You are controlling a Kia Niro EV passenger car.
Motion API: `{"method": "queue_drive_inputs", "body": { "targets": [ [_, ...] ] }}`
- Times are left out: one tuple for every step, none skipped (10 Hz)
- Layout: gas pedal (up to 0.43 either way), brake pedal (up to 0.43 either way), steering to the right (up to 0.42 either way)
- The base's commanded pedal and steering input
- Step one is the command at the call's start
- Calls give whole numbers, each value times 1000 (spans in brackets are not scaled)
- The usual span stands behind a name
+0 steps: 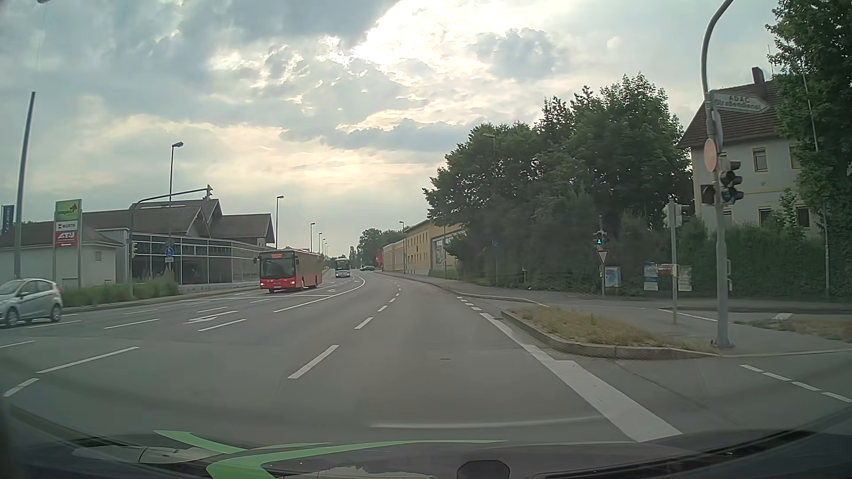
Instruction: Follow the waypoints while adhering to traffic rules and regulations
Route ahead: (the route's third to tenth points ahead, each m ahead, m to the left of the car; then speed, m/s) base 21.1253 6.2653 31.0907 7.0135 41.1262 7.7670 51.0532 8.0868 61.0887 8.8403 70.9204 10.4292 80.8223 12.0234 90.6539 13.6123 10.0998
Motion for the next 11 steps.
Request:
{"method": "queue_drive_inputs", "body": {
  "targets": [
    [331,0,-11],
    [331,0,-11],
    [331,0,-11],
    [331,0,-11],
    [331,0,-11],
    [331,0,-11],
    [331,0,-11],
    [331,0,-11],
    [319,0,-11],
    [311,0,-11],
    [311,0,-11]
  ]
}}
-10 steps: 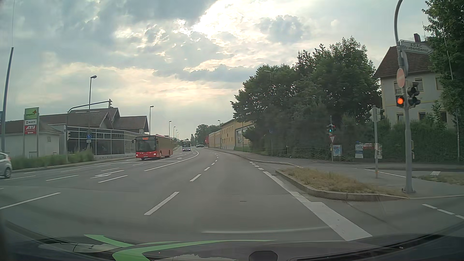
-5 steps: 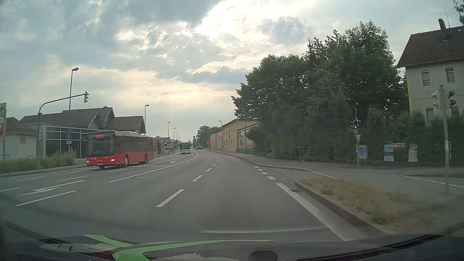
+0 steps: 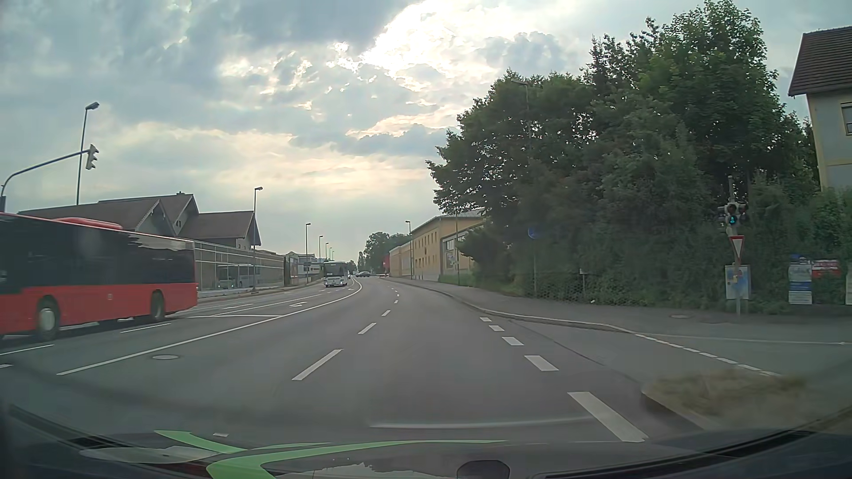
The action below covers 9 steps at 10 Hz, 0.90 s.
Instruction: Follow the waypoints while adhering to traffic rules and regulations
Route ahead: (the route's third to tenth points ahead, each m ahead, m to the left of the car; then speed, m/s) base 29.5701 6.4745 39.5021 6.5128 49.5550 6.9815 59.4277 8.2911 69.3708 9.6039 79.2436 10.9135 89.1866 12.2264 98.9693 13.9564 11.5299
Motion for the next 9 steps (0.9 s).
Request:
{"method": "queue_drive_inputs", "body": {
  "targets": [
    [287,0,-12],
    [268,0,-12],
    [268,0,-12],
    [268,0,-12],
    [268,0,-12],
    [248,0,-12],
    [228,0,-12],
    [197,0,-12],
    [197,0,-12]
  ]
}}
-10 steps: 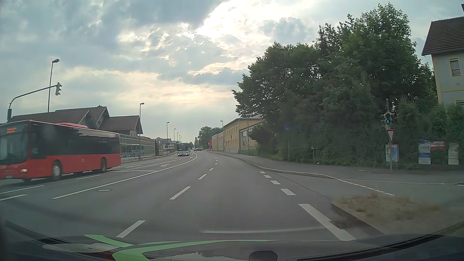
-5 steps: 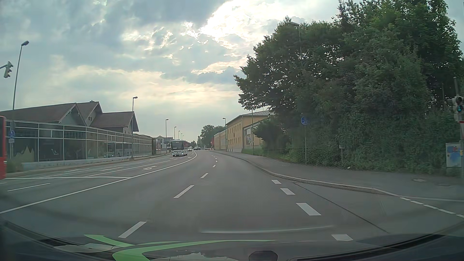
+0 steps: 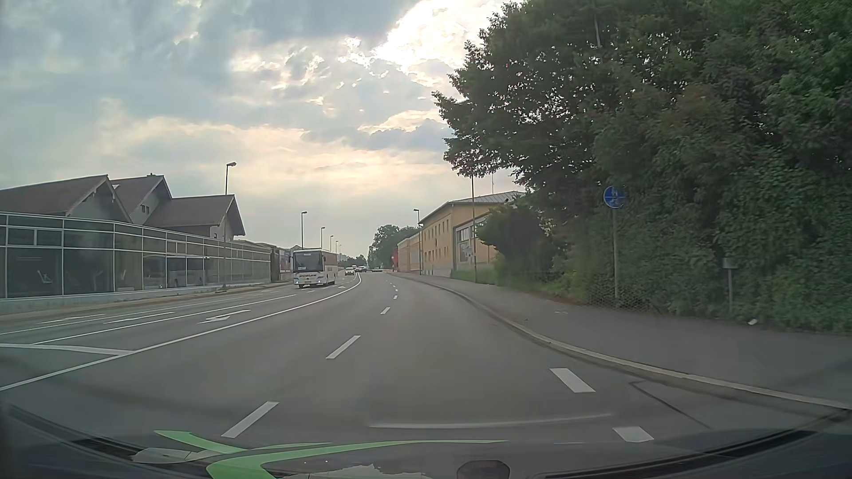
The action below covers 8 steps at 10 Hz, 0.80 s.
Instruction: Follow the waypoints while adhering to traffic rules and regulations
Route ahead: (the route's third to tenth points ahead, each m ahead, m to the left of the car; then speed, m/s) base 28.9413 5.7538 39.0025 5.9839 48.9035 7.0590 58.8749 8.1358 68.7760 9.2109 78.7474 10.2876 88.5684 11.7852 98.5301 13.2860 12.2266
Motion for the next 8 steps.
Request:
{"method": "queue_drive_inputs", "body": {
  "targets": [
    [197,0,-12],
    [197,0,-12],
    [197,0,-12],
    [197,0,-12],
    [197,0,-12],
    [197,0,-12],
    [197,0,-12],
    [197,0,-12]
  ]
}}
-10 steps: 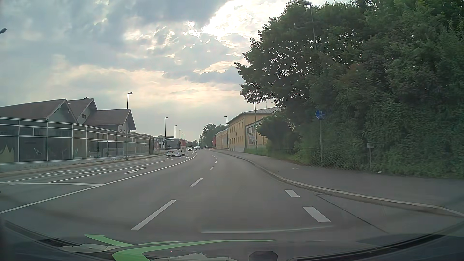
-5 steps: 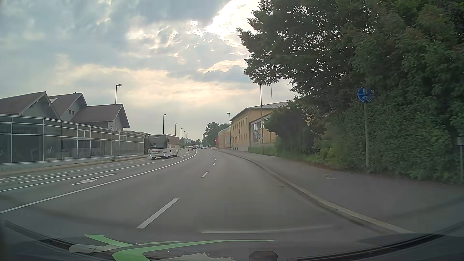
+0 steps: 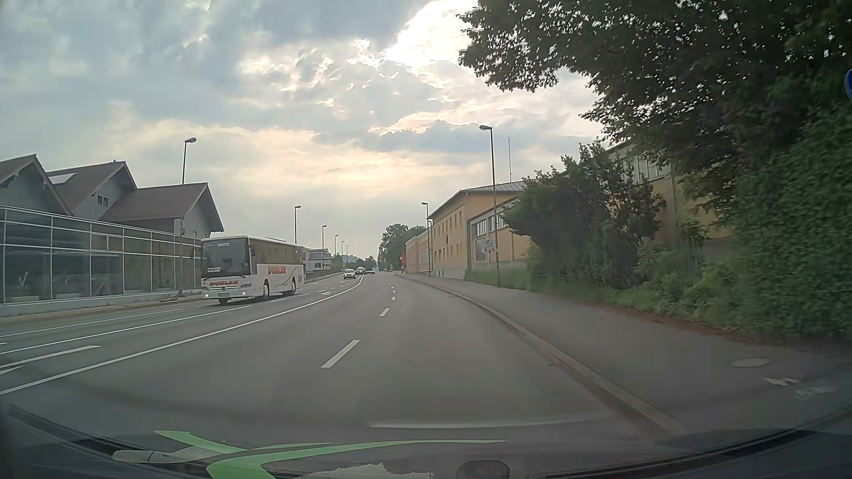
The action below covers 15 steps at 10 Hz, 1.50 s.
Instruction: Follow the waypoints while adhering to traffic rules and regulations
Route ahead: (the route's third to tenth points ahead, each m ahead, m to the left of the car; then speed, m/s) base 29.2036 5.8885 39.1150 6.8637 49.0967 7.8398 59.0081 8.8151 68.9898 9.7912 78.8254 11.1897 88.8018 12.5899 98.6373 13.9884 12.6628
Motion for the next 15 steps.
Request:
{"method": "queue_drive_inputs", "body": {
  "targets": [
    [197,0,-13],
    [197,0,-13],
    [197,0,-14],
    [197,0,-15],
    [197,0,-15],
    [169,0,-16],
    [169,0,-16],
    [169,0,-16],
    [169,0,-16],
    [169,0,-16],
    [169,0,-16],
    [169,0,-16],
    [169,0,-16],
    [169,0,-16],
    [169,0,-15]
  ]
}}
